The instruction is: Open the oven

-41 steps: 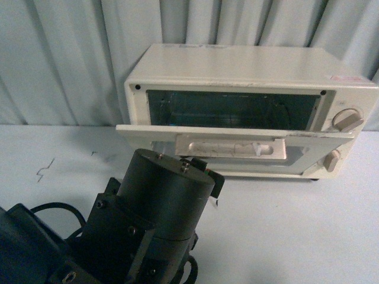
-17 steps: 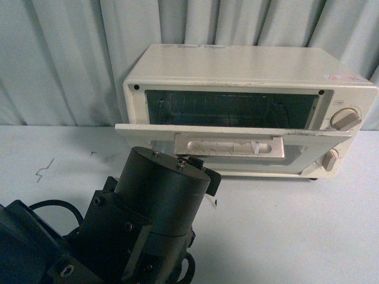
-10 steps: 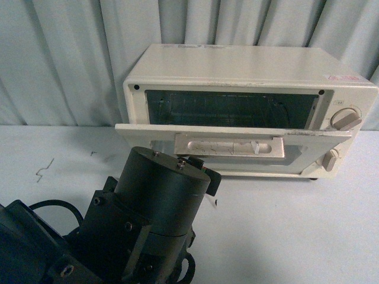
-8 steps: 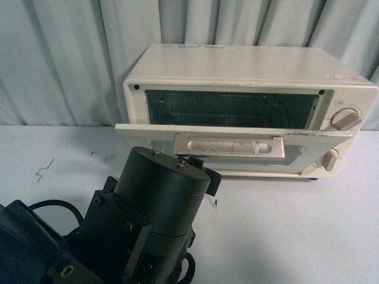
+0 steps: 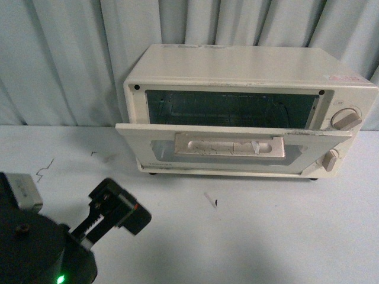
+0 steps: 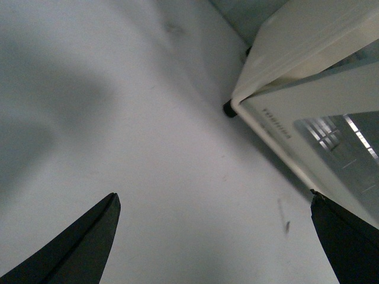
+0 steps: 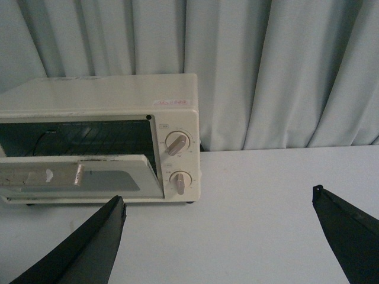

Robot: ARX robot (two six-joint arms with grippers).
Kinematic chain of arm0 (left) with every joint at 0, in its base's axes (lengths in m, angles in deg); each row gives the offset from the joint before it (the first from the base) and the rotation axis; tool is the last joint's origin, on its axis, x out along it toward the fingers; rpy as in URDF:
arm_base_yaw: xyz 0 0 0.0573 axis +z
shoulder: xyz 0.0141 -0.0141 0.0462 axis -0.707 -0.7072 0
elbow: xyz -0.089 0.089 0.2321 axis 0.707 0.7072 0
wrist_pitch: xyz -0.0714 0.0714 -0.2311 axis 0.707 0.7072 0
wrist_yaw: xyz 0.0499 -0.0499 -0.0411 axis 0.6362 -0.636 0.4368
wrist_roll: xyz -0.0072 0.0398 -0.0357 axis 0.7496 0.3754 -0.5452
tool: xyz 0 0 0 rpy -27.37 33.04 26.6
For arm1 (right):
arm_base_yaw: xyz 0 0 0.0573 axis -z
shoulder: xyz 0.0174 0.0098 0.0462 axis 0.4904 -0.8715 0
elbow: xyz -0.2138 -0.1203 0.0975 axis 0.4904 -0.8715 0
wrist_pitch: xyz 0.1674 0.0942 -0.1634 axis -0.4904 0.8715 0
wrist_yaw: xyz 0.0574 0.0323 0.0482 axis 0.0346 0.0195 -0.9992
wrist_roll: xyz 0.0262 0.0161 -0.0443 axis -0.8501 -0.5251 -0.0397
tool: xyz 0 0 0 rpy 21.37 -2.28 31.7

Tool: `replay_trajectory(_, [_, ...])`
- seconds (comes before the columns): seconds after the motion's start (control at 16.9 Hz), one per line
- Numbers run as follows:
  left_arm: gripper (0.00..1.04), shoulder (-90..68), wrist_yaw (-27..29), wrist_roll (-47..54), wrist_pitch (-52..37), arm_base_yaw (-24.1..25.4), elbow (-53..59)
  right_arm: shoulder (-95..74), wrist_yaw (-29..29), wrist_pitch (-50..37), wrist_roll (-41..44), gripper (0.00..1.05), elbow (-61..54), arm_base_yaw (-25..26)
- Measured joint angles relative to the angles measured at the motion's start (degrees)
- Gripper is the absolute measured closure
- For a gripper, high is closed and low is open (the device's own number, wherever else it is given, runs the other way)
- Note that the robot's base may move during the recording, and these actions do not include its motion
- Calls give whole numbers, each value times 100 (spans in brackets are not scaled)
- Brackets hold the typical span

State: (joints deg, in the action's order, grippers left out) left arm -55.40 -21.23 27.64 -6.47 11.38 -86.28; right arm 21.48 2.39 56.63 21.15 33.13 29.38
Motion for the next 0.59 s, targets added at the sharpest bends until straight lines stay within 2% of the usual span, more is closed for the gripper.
replay_trajectory(0.06, [7,-129,-28,52,-186,50,50,0,-2,0,0,6,0,0])
replay_trajectory(0.12, [14,-568,-55,748,-579,155,48,0,0,-2,0,6,0,0])
replay_trajectory(0.24, [32,-1185,-258,2706,-562,507,592,2,9,-13,-2,6,0,0])
replay_trajectory(0.35, [52,-446,-704,4439,-378,1008,1403,-2,-7,-13,0,6,0,0])
replay_trajectory(0.47, [72,337,-1126,5300,-383,1386,1814,0,-7,-2,0,6,0,0])
replay_trajectory(0.53, [74,420,-1165,5337,-383,1421,1845,0,-7,-2,0,6,0,0])
replay_trajectory(0.59, [85,927,-1360,5525,-393,1602,2013,0,-4,0,0,6,0,0])
